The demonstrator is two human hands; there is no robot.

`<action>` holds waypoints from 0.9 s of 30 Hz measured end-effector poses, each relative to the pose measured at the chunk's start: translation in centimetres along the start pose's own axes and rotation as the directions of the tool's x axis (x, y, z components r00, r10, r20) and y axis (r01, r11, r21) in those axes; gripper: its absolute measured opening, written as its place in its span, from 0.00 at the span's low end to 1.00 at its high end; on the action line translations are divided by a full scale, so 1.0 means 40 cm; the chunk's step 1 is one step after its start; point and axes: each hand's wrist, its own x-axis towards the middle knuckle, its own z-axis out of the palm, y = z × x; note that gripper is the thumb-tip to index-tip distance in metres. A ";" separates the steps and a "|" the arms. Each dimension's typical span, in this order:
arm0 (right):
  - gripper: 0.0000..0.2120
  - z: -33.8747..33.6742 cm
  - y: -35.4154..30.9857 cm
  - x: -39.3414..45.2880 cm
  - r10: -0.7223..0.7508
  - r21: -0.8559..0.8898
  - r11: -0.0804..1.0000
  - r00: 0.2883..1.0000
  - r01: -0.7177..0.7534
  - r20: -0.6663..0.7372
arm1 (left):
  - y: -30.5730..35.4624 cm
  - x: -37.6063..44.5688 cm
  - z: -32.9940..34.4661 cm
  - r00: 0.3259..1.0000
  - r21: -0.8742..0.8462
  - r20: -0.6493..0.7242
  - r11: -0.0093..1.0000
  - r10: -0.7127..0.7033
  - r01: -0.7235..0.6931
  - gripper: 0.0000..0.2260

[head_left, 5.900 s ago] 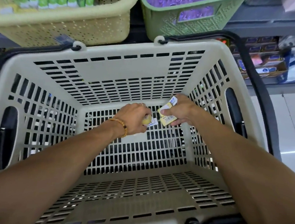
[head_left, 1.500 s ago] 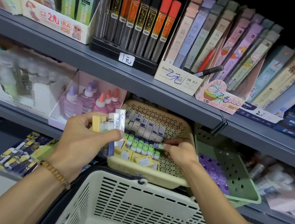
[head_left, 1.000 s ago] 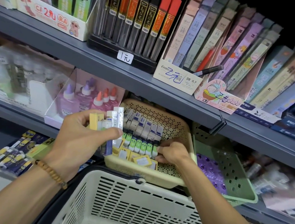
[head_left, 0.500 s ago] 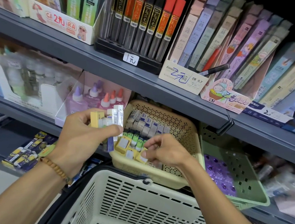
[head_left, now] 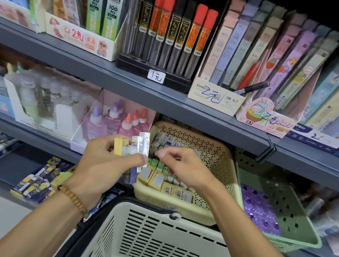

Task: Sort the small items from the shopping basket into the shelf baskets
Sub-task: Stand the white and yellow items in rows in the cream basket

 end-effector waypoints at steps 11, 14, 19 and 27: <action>0.02 0.035 -0.065 -0.045 -0.138 0.388 0.917 0.987 0.095 0.083 | -0.013 0.006 -0.012 0.976 0.291 0.217 0.952 0.028 -0.092 0.14; 0.01 0.038 -0.050 -0.045 -0.115 0.343 0.934 0.993 0.097 0.033 | -0.021 0.010 -0.007 0.978 0.375 0.202 0.919 0.048 -0.123 0.15; 0.05 0.000 -0.006 -0.035 -0.007 0.361 0.932 1.000 0.001 0.017 | -0.036 0.019 0.005 0.991 0.351 0.134 0.934 0.013 -0.060 0.12; 0.06 -0.129 0.101 0.098 0.287 0.390 0.901 0.935 -0.190 -0.208 | -0.046 0.031 0.027 0.982 -0.014 0.067 0.984 -0.174 0.175 0.07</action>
